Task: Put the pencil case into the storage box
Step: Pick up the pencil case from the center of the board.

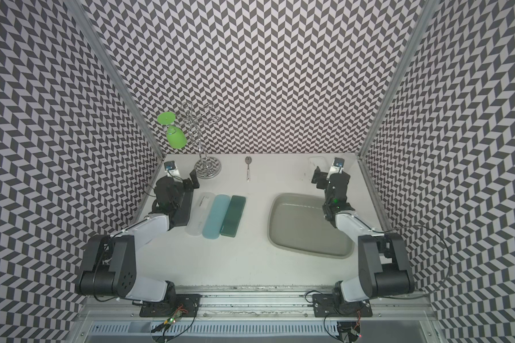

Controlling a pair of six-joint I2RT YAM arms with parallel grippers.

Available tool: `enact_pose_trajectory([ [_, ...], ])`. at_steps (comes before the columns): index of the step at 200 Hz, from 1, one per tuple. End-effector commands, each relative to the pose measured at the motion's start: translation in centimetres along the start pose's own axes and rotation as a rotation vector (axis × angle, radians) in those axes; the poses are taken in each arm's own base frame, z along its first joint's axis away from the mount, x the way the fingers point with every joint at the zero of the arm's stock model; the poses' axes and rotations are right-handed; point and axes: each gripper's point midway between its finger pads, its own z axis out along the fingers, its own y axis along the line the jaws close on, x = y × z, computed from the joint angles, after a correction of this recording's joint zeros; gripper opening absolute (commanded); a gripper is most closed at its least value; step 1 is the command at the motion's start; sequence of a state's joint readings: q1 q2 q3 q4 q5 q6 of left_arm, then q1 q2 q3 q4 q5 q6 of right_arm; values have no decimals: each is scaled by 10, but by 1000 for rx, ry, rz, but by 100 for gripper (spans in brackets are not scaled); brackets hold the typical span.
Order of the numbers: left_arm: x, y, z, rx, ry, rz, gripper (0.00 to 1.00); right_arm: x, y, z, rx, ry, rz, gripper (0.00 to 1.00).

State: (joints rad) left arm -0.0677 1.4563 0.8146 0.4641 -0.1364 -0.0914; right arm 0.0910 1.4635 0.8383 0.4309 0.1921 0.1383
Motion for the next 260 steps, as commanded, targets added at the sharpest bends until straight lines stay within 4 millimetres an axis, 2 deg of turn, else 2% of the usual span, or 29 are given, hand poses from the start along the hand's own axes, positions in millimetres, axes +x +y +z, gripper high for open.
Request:
enact_pose_trajectory([
  [1, 29, -48, -18, 123, 290, 2, 100, 34, 18, -11, -29, 275, 44, 99],
  [24, 44, -107, -35, 280, 375, 62, 100, 40, 41, -13, -85, 367, 47, 99],
  [40, 60, -138, -50, 363, 431, 95, 100, 50, 53, -18, -113, 424, 41, 99],
  [53, 75, -155, -61, 415, 473, 101, 100, 58, 56, -23, -126, 445, 49, 99],
  [81, 107, -172, -73, 463, 567, 71, 100, 71, 57, -32, -140, 474, 87, 100],
  [121, 159, -184, -69, 455, 754, 69, 100, 82, 59, -41, -155, 527, 98, 99],
  [150, 189, -195, -66, 460, 877, 110, 94, 85, 58, -47, -157, 538, 103, 99],
  [175, 198, -202, -67, 462, 898, 120, 94, 85, 56, -51, -154, 540, 98, 100],
  [205, 210, -196, -77, 430, 944, 139, 94, 86, 52, -56, -144, 547, 84, 99],
  [224, 215, -185, -85, 379, 973, 158, 94, 88, 51, -59, -145, 555, 82, 100],
  [260, 208, -160, -95, 269, 967, 198, 95, 97, 51, -65, -154, 578, 87, 100],
])
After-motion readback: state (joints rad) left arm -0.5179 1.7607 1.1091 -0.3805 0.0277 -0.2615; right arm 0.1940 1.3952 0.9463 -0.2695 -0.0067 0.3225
